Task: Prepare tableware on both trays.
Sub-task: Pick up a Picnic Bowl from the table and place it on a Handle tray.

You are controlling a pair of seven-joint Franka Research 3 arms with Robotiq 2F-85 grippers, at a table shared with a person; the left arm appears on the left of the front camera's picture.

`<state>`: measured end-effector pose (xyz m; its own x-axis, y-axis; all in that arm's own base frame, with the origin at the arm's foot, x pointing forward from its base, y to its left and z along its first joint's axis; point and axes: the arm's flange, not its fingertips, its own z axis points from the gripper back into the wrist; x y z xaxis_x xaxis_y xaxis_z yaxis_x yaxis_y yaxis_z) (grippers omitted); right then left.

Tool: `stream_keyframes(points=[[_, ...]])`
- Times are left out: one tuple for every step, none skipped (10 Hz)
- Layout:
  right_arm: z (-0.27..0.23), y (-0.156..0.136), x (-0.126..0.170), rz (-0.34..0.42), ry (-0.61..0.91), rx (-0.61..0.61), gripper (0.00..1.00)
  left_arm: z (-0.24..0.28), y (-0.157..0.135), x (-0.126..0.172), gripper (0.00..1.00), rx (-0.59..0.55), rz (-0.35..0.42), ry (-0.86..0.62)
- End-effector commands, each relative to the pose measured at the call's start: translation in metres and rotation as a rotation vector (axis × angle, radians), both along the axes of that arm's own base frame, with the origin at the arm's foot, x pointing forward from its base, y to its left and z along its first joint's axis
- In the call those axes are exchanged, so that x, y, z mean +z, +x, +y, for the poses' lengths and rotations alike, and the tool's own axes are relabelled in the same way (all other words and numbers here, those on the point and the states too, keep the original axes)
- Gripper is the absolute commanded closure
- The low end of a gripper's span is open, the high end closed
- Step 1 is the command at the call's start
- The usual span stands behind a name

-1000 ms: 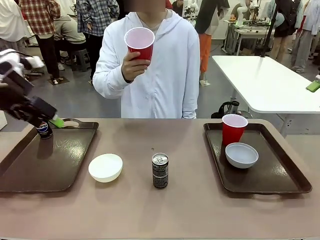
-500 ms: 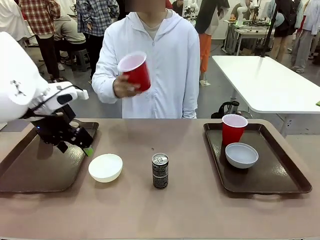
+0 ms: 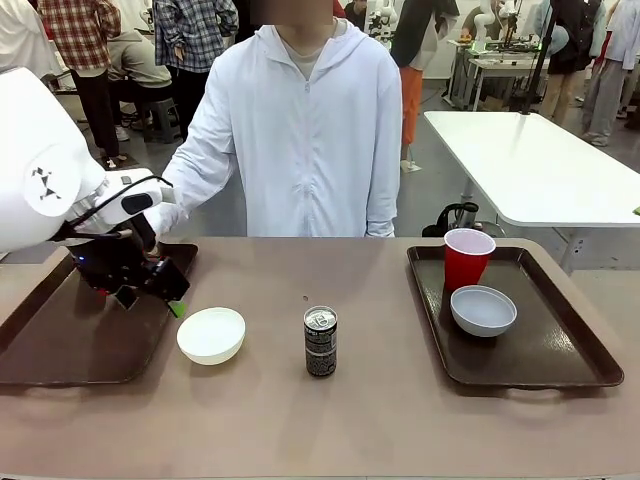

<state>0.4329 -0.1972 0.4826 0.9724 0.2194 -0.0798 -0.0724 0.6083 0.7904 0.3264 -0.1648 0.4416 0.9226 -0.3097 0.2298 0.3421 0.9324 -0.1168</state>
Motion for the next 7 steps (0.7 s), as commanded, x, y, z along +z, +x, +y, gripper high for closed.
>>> stream_keyframes(points=[[0.0, -0.001, 0.001, 0.014, 0.005, -0.003, 0.0, 0.044, -0.046, -0.005, 0.0, -0.044, 0.053, 0.08], [0.0, -0.001, 0.001, 0.014, 0.005, -0.003, 0.0, 0.042, -0.048, -0.008, 0.0, -0.06, 0.05, 0.084], [0.0, -0.001, 0.001, 0.014, 0.005, -0.003, 0.0, 0.04, -0.044, -0.012, 0.0, -0.049, 0.06, 0.09], [0.0, -0.001, 0.001, 0.014, 0.005, -0.003, 0.0, 0.04, -0.038, -0.012, 0.0, -0.036, 0.064, 0.081], [0.0, -0.001, 0.001, 0.014, 0.005, -0.003, 0.0, 0.04, -0.037, -0.012, 0.0, -0.028, 0.061, 0.08], [0.0, -0.001, 0.001, 0.014, 0.005, -0.003, 0.0, 0.04, -0.036, -0.013, 0.0, -0.022, 0.06, 0.064], [0.0, -0.001, 0.001, 0.014, 0.005, -0.003, 0.0, 0.041, -0.032, -0.013, 0.0, -0.01, 0.056, 0.05]])
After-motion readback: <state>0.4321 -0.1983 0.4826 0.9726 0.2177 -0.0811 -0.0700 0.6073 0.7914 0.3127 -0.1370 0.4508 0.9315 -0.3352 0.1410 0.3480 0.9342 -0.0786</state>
